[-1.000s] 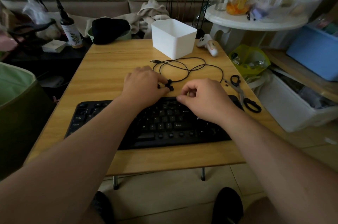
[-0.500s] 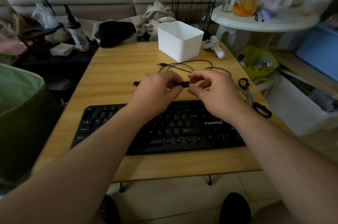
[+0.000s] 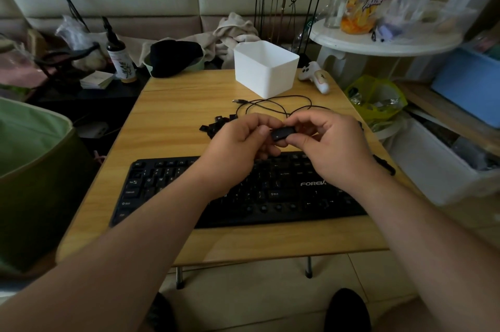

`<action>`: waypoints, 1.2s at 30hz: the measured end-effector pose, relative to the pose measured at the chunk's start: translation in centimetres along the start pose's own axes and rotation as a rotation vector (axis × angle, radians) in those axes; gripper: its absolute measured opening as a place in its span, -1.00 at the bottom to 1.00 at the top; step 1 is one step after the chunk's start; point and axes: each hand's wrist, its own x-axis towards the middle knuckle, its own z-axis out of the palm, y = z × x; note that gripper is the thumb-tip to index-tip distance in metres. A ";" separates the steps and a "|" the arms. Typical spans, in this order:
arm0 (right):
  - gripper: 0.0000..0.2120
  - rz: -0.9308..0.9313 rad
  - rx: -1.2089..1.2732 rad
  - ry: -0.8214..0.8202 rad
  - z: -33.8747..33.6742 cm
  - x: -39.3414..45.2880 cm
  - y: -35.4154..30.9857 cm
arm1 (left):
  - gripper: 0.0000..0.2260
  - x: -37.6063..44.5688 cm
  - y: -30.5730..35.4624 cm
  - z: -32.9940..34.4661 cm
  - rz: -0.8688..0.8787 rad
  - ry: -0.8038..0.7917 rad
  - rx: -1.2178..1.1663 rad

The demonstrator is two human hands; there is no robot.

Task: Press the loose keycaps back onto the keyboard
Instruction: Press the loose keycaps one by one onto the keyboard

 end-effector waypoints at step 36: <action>-0.57 0.243 -0.456 -0.244 -14.3 -3.5 3.9 | -0.65 2.7 1.9 9.7 0.097 -0.113 0.550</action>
